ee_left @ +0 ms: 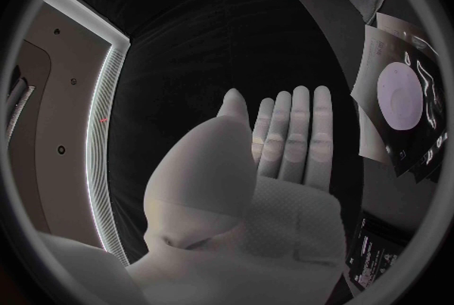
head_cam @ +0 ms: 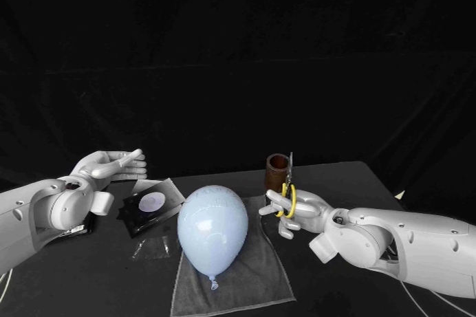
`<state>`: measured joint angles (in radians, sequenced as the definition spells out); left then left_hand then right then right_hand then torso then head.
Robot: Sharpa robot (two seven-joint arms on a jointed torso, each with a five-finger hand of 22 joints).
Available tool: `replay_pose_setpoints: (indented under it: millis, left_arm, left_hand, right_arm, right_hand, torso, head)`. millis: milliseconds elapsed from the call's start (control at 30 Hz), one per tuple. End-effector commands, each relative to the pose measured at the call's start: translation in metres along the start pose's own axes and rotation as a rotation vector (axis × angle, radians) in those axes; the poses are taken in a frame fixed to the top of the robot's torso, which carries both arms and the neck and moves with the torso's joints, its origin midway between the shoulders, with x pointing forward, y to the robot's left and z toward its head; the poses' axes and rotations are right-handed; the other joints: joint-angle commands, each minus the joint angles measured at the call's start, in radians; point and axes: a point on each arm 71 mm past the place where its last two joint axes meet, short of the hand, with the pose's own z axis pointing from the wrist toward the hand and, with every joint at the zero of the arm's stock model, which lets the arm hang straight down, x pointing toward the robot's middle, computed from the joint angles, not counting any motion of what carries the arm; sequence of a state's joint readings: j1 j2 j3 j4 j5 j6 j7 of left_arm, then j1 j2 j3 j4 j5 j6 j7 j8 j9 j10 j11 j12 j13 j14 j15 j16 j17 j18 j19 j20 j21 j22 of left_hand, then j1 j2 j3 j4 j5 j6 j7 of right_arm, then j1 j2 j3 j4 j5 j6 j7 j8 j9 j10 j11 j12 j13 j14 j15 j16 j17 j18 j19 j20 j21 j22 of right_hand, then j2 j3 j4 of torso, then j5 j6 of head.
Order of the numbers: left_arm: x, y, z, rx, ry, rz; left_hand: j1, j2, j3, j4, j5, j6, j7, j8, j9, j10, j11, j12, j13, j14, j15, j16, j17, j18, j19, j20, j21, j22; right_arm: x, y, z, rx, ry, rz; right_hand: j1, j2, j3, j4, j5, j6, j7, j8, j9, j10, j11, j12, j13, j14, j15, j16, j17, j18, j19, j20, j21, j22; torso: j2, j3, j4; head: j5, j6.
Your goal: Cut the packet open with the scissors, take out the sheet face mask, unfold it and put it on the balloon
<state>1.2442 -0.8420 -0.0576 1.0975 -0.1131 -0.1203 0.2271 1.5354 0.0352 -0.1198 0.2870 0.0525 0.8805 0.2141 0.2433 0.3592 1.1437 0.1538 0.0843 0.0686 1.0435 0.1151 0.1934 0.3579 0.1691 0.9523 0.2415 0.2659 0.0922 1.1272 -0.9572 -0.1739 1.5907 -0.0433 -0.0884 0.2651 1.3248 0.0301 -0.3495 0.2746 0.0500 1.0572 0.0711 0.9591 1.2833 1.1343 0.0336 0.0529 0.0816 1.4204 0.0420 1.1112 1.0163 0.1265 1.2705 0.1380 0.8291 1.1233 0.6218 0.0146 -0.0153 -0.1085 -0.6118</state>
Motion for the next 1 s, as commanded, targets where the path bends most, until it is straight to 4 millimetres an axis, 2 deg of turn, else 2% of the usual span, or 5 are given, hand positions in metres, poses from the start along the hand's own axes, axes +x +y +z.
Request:
replay_pose_setpoints:
  millis: [33, 433, 500, 733, 1000]
  left_arm:
    - [0.0011, -0.0008, -0.0001, 0.008, 0.004, 0.004]
    - [0.0005, -0.0004, -0.0005, 0.007, 0.003, 0.007]
    - [0.0004, -0.0004, -0.0005, 0.007, 0.003, 0.008]
    - [0.0008, -0.0003, -0.0004, 0.007, 0.004, 0.011]
    - [0.0013, -0.0003, -0.0002, 0.007, 0.006, 0.012]
  left_hand:
    - [0.009, 0.001, -0.004, 0.001, -0.004, -0.002, 0.006, -0.006, -0.001, 0.000, 0.005, -0.003, -0.001, -0.005, 0.004, -0.004, 0.001, 0.014, 0.006, 0.002, -0.001, -0.001]
    - [0.011, 0.002, -0.005, 0.001, -0.004, -0.002, 0.006, -0.007, -0.001, 0.000, 0.005, -0.005, -0.001, -0.006, 0.004, -0.004, 0.001, 0.014, 0.005, 0.002, -0.002, -0.002]
    - [0.011, 0.002, -0.005, 0.001, -0.004, -0.002, 0.006, -0.007, -0.001, 0.000, 0.005, -0.005, -0.001, -0.006, 0.004, -0.004, 0.001, 0.014, 0.005, 0.002, -0.002, -0.002]
    - [0.011, 0.002, -0.005, 0.001, -0.004, -0.002, 0.006, -0.007, -0.001, 0.000, 0.005, -0.005, -0.001, -0.006, 0.004, -0.004, 0.001, 0.014, 0.005, 0.002, -0.002, -0.002]
    - [0.011, 0.002, -0.005, 0.001, -0.004, -0.002, 0.006, -0.007, -0.001, 0.000, 0.005, -0.005, -0.001, -0.006, 0.004, -0.004, 0.001, 0.014, 0.005, 0.002, -0.002, -0.002]
  right_arm:
    - [0.0050, 0.0022, -0.0013, -0.006, 0.063, 0.004]
    - [0.0053, 0.0052, -0.0046, -0.002, 0.091, 0.042]
    - [0.0053, 0.0053, -0.0046, -0.002, 0.090, 0.048]
    - [0.0020, 0.0053, -0.0044, -0.003, 0.062, 0.046]
    - [-0.0005, 0.0053, -0.0041, -0.004, 0.038, 0.041]
  right_hand:
    - [-0.026, -0.101, 0.089, 0.020, 0.003, -0.046, 0.099, -0.008, -0.077, -0.629, 0.109, -0.008, -0.027, -0.020, 0.007, -0.027, -0.034, 0.023, -0.022, 0.005, -0.038, -0.025]
    - [-0.103, -0.196, 0.169, 0.023, 0.001, -0.285, 0.157, -0.247, -0.319, -0.881, 0.157, -0.022, -0.052, -0.103, 0.049, -0.056, -0.129, 0.049, -0.114, 0.044, -0.187, -0.128]
    - [-0.099, -0.191, 0.171, 0.023, 0.000, -0.420, 0.188, -0.386, -0.425, -0.881, 0.175, -0.021, -0.050, -0.109, 0.062, -0.037, -0.132, 0.048, -0.115, 0.057, -0.179, -0.131]
    - [-0.064, -0.093, 0.175, 0.010, -0.001, -0.478, 0.106, -0.525, -0.564, -0.271, 0.104, 0.144, 0.015, -0.023, 0.010, 0.111, -0.008, 0.015, -0.002, 0.016, 0.064, 0.010]
    - [-0.033, -0.027, 0.083, -0.001, -0.002, -0.395, 0.037, -0.494, -0.586, 0.196, -0.018, 0.443, 0.183, -0.008, -0.090, 0.110, -0.020, 0.008, 0.012, -0.074, 0.111, 0.041]
  torso:
    - [0.000, -0.0002, 0.0002]
    - [0.000, 0.0001, -0.0002]
    - [0.000, 0.0000, -0.0007]
    - [0.000, 0.0001, 0.0003]
    - [0.000, -0.0003, 0.0008]
  head:
    - [-0.001, 0.001]
    - [0.000, 0.001]
    - [0.000, 0.002]
    - [-0.002, 0.002]
    - [-0.002, 0.003]
